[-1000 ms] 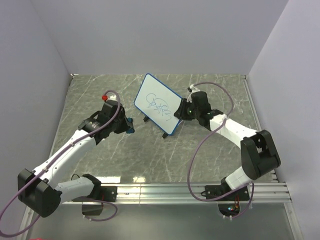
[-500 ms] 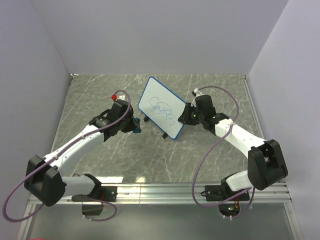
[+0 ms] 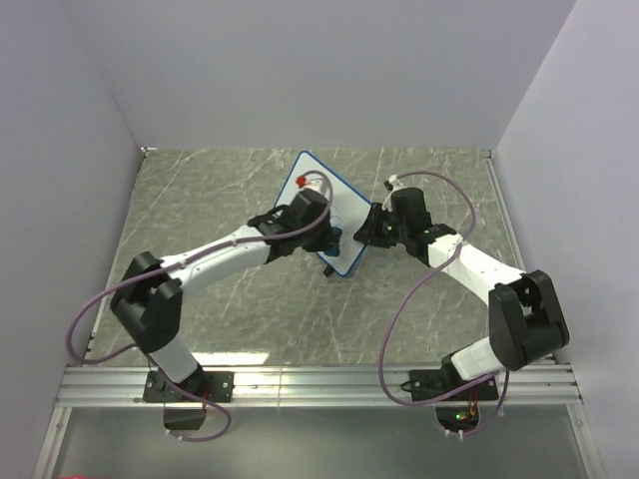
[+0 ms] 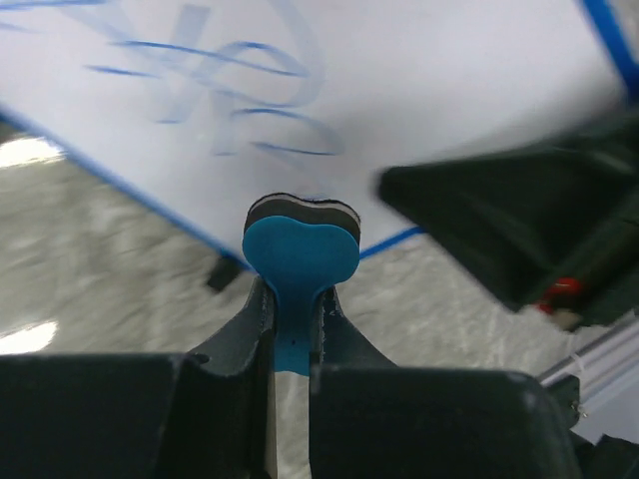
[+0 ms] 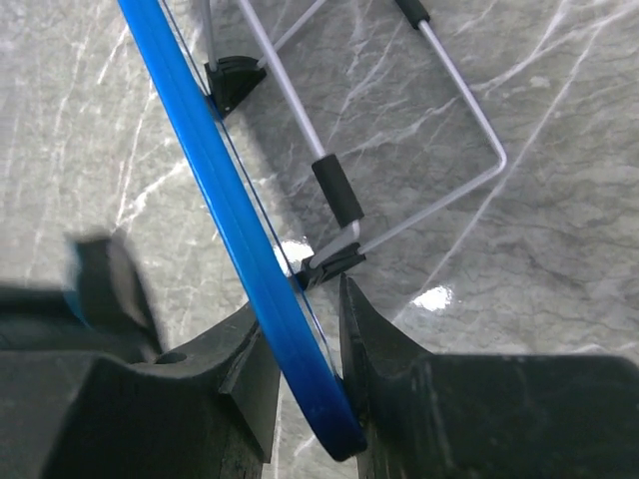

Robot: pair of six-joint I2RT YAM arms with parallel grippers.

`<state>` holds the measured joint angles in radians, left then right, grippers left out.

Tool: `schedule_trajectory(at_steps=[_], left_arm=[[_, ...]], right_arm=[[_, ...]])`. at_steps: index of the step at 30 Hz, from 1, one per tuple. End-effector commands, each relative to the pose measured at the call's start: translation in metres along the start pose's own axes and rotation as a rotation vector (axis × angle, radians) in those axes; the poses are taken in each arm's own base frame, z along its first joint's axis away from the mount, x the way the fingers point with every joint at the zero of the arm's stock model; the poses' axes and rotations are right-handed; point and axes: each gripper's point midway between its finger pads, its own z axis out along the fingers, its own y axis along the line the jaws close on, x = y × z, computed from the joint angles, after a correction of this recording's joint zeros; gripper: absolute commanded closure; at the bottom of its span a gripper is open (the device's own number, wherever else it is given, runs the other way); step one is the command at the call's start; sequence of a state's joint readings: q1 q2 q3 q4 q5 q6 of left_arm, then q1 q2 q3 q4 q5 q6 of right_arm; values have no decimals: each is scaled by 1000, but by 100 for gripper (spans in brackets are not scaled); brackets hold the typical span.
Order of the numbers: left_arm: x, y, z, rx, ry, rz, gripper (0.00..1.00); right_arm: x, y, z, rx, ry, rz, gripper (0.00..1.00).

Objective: Erase the whiteboard

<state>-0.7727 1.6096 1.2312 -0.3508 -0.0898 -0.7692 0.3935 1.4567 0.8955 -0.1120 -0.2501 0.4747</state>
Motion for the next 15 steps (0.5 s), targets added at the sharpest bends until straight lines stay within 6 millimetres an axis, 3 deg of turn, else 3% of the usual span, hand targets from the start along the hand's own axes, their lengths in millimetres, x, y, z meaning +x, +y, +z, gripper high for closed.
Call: schedule_trajectory(at_steps=[1,5,10,15], left_arm=[[0,-58,11,148,-26,52,100],[16,-84,26,196,-16,57,100],[30,-77,48,174,21,54,100],[42,-60,55,147,20,51,100]], right_arm=[[66,-42,5,145,214,50,100],[77,-35,11,90,248,72,100],[83,-30,8,49,266,77,100],[88,-28,5,36,280,84,100]])
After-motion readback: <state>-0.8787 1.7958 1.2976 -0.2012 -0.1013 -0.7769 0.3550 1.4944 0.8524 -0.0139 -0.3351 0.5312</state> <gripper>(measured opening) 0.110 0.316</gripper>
